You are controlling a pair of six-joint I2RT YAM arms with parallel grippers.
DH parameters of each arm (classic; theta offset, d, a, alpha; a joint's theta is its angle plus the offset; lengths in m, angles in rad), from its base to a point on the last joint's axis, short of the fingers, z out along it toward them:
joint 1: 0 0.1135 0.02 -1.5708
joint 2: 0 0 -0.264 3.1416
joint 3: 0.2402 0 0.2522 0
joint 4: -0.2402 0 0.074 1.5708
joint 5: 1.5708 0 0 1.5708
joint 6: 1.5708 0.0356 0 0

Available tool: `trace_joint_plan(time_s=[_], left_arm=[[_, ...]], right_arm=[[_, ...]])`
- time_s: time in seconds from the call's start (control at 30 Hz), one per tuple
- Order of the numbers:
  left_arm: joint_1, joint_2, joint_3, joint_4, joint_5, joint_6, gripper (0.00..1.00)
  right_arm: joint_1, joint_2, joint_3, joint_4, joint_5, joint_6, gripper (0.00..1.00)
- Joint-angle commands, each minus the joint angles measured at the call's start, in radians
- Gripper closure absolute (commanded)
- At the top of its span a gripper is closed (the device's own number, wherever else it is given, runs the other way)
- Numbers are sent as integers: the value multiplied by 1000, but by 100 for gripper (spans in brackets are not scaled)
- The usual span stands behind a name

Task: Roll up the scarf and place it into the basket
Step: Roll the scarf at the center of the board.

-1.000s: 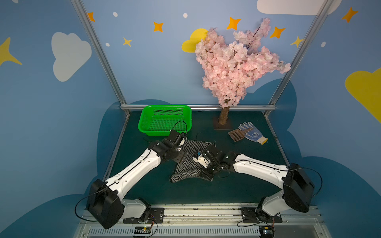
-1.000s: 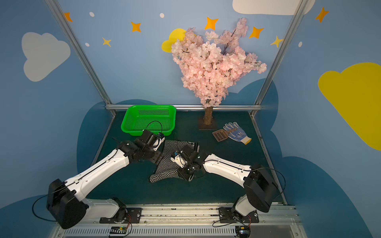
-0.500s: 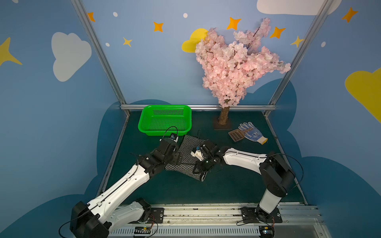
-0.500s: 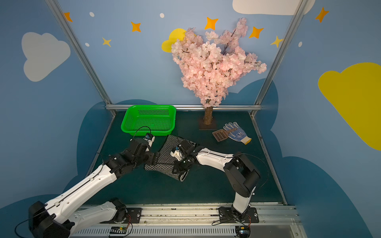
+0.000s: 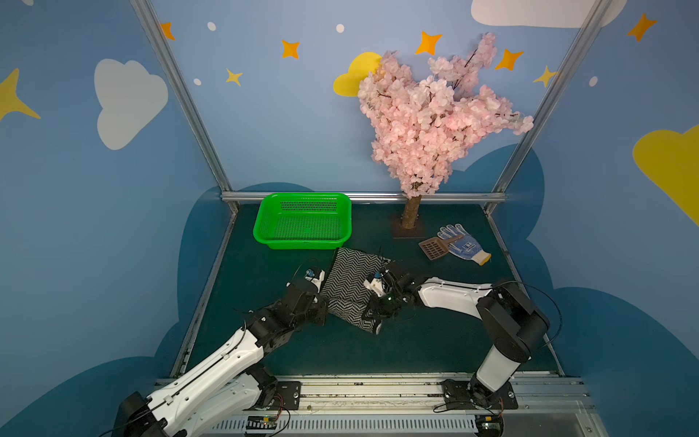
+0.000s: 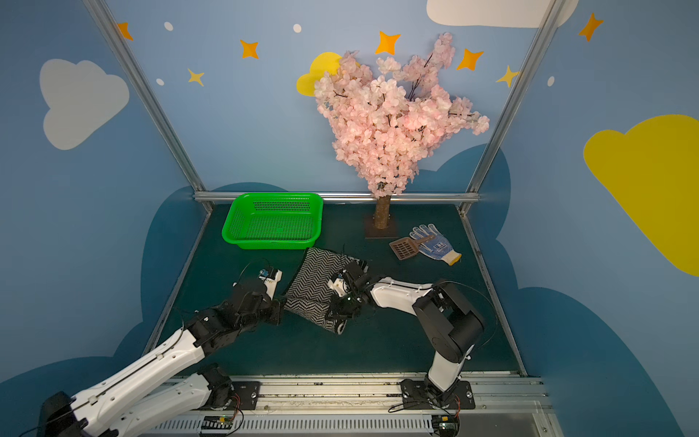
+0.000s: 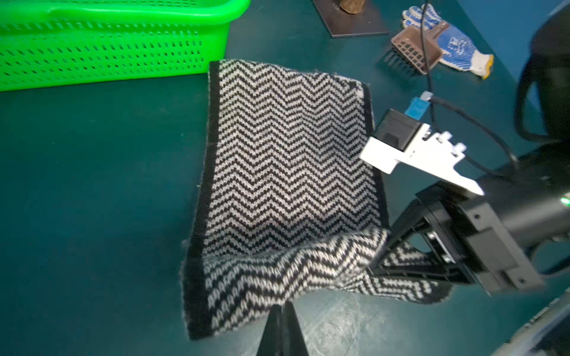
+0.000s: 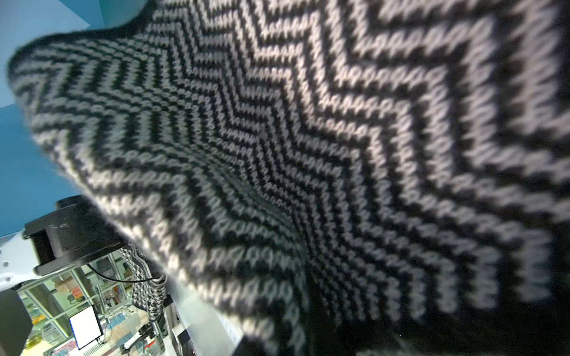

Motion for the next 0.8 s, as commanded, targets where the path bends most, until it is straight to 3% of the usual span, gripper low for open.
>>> trace_joint_plan(time_s=[0.0,0.27,0.77], left_arm=[[-7,-42,-33,57,28,-71,97],[-23,1,-94,173,95,-102,97],[-14,283,-86,393,38,-94,97]], right_arm=[[-17,30,-8,65,-34,42,87],[-40,62,16,51,-65,41,87],[-44,67,28,11,-68,7,85]])
